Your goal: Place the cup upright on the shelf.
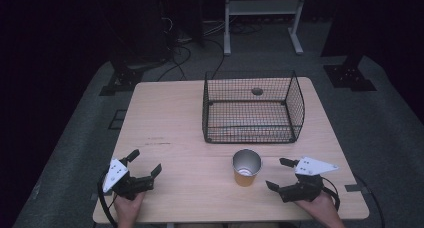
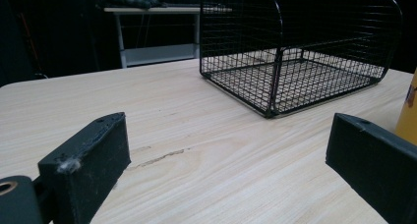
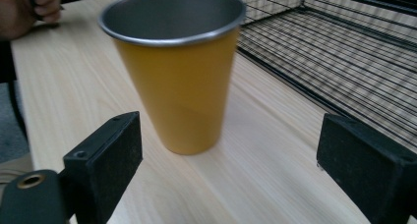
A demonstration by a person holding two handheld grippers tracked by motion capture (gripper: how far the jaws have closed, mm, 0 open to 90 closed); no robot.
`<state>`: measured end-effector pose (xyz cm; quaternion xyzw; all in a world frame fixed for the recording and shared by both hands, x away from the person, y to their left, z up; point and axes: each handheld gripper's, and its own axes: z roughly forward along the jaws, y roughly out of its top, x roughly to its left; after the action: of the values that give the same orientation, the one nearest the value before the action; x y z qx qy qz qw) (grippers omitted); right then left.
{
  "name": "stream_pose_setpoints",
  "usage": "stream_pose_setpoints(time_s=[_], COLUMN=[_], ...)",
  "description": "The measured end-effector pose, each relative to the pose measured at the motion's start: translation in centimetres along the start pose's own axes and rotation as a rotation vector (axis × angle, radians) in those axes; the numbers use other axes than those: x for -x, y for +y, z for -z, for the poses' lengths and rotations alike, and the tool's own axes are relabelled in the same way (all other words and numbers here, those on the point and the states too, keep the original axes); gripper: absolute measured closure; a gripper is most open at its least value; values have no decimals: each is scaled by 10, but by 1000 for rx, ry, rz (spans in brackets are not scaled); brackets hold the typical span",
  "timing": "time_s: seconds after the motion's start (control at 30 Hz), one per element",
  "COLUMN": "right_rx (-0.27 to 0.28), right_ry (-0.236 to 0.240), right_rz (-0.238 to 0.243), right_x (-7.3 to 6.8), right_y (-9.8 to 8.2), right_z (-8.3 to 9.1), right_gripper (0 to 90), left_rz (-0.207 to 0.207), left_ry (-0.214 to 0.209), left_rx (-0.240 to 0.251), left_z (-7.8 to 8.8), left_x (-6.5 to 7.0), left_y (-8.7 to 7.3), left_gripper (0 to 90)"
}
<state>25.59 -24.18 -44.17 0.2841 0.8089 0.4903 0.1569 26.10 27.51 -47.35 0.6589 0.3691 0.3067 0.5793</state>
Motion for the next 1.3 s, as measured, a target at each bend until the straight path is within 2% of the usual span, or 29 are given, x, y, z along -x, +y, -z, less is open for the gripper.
stream_pose_setpoints(time_s=[0.3,0.6,1.3], right_rx=[3,-7,-2], right_ry=[34,36,29], right_rz=[28,50,69], right_x=[-13,-21,-27], right_y=[7,12,29], right_z=[-13,-25,-45], right_gripper=[67,67,67], left_rz=[-1,-1,0], left_ry=[1,1,-1], left_rx=[1,3,6], left_z=[0,0,0], left_x=[0,0,0], left_y=[0,0,0], left_gripper=[22,22,22])
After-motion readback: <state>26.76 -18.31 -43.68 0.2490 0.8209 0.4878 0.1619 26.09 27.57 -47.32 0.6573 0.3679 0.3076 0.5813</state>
